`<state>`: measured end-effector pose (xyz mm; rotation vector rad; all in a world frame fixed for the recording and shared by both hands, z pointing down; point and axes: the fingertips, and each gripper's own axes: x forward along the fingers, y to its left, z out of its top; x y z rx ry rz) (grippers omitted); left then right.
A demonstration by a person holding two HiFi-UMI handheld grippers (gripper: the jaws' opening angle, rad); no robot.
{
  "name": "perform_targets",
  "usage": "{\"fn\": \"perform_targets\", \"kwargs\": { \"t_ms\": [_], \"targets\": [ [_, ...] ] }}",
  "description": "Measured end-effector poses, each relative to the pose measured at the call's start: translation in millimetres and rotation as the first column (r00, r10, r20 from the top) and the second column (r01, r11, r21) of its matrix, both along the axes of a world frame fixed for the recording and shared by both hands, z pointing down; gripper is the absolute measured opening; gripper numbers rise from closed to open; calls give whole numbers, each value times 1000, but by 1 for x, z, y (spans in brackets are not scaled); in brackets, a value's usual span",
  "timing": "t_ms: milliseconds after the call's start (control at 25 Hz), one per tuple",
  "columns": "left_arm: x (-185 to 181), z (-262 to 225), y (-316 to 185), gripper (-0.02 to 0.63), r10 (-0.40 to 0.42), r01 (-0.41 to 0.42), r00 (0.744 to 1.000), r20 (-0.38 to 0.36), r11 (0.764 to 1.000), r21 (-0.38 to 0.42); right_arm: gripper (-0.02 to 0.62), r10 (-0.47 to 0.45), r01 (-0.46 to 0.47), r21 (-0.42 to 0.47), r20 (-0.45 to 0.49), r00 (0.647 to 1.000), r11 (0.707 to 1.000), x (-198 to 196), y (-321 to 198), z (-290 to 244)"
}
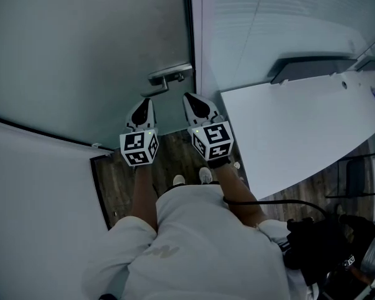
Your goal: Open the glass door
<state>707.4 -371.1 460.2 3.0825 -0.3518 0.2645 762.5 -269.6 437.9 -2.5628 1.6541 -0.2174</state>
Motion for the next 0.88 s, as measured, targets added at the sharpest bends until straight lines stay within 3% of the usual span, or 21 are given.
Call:
{"fn": "perform_targets", "kwargs": {
  "t_ms": [320, 480, 680, 880],
  "targets": [
    [21, 17, -17, 9, 124, -126, 990, 65, 992, 27, 0, 57, -57, -21, 13, 998, 998, 11, -13, 10],
    [34, 31, -21, 60, 187, -192, 976, 112, 981, 36, 0, 91, -91, -33, 12, 996, 995, 20, -14, 15],
    [46, 53, -18, 133, 255, -281, 938, 235, 956, 85, 0, 150, -149, -39, 14, 989, 988, 32, -7, 16],
    [50, 84, -25, 155, 238, -343, 884, 403, 916, 210, 0, 171, -170, -50, 4, 985, 984, 34, -7, 18]
  ]
}}
